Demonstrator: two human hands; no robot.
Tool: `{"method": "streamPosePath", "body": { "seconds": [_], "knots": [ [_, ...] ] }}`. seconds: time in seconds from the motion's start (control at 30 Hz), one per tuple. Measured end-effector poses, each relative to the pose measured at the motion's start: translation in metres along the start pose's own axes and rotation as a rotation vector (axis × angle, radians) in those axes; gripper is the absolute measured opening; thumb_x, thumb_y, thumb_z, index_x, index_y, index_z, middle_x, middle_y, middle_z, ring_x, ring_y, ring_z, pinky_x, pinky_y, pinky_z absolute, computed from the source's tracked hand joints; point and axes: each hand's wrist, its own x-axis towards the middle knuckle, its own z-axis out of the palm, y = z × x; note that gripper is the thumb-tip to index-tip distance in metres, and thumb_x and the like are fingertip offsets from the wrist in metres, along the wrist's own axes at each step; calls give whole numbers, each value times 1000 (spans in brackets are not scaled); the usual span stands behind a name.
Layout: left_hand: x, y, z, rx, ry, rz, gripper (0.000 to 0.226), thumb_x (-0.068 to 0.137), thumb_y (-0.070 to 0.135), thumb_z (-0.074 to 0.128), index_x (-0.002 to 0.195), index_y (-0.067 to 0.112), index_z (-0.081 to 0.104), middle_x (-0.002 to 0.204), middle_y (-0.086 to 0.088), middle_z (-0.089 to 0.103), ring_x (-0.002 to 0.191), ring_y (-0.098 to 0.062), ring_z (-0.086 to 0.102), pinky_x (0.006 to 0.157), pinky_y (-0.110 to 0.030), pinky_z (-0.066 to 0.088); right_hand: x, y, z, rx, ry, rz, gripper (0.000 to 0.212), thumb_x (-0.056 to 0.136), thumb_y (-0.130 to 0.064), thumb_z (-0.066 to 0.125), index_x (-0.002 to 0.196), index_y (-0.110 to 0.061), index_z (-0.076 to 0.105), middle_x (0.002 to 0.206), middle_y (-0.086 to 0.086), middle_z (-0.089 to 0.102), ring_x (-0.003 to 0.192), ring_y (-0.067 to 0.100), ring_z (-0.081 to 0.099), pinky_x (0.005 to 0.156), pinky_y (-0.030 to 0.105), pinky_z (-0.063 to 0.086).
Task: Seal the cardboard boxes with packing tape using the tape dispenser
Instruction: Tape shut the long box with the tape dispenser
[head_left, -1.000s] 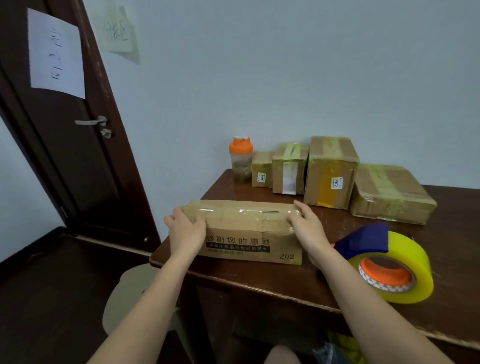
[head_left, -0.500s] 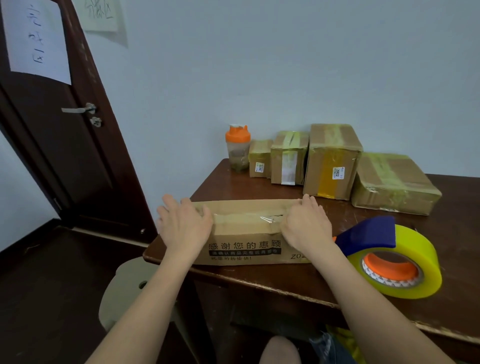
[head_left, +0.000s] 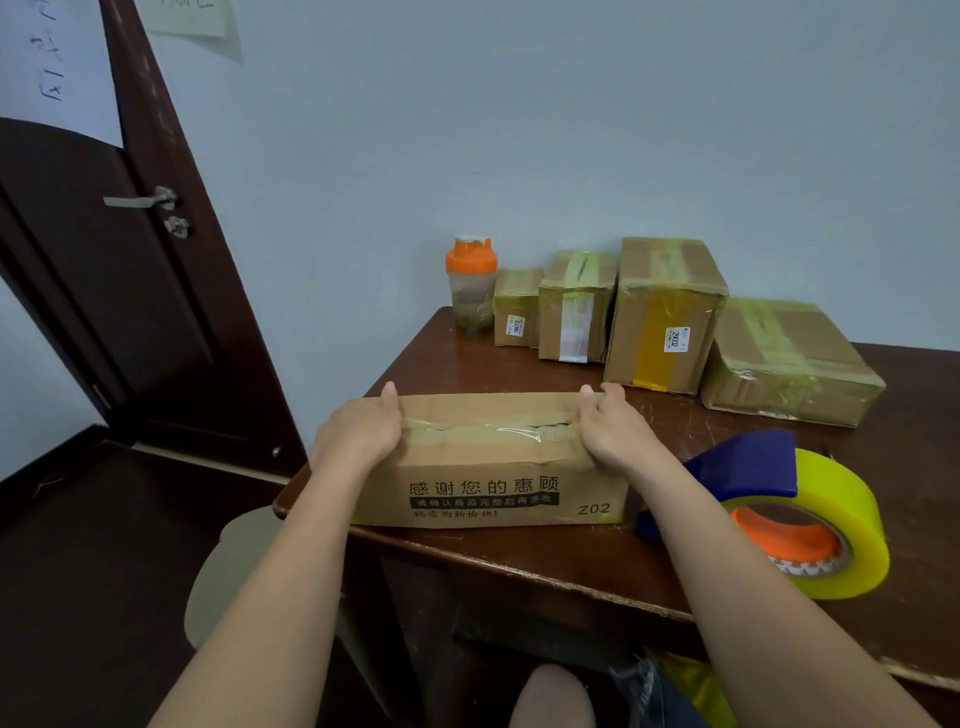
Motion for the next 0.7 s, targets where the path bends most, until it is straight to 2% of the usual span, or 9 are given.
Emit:
{"method": "streamPosePath", "body": {
  "seconds": [0.1,0.17,0.23,0.4,0.47,0.57,0.63,0.7],
  "knots": [
    [0,0,3,34,52,15,64,104,49,15,128,5,55,134,-15,55,120,-34,52,83,-39,38,-1,1,-2,33,0,-29,49,105,-38,22,142,-6,27,137,16,48,119,29,49,92,38,38],
    [1,-1,5,68,79,18,61,105,45,15,125,6,56,129,-15,58,115,-33,54,77,-38,35,0,3,-3,53,-1,-41,45,106,-36,22,140,-6,28,133,15,50,108,24,49,93,40,40],
    [2,-1,7,103,100,34,57,105,40,14,124,7,56,124,-14,59,111,-32,55,73,-37,36,1,5,-3,50,6,-47,44,106,-35,22,139,-6,29,131,15,50,104,22,48,96,42,43],
    [-3,2,2,109,92,63,48,106,25,16,147,13,39,129,-14,56,117,-33,53,79,-39,41,2,5,-3,12,21,-46,43,105,-37,22,136,-7,31,126,14,52,107,27,54,93,46,48],
    [-1,1,1,103,76,59,51,107,29,13,144,11,43,128,-15,57,118,-34,53,81,-39,40,3,4,-4,-8,24,-28,43,106,-35,22,137,-6,31,130,14,51,113,28,52,92,42,45],
    [-1,1,2,24,64,-14,68,104,47,7,125,5,58,122,-16,60,109,-31,54,78,-38,36,3,1,-4,2,28,-4,40,106,-31,23,137,-6,31,131,15,50,110,26,50,93,41,43],
    [-3,1,5,-39,97,-38,75,100,56,7,124,4,55,123,-15,59,103,-31,55,81,-40,39,1,0,-3,-12,40,7,39,106,-31,24,137,-7,32,127,15,51,106,25,51,92,43,45],
    [-9,0,6,-109,194,13,71,100,57,13,133,3,44,130,-19,51,107,-35,55,88,-46,42,-2,-3,-3,-137,65,15,44,105,-35,24,141,-10,30,135,16,43,115,32,51,94,46,43]
  ]
}}
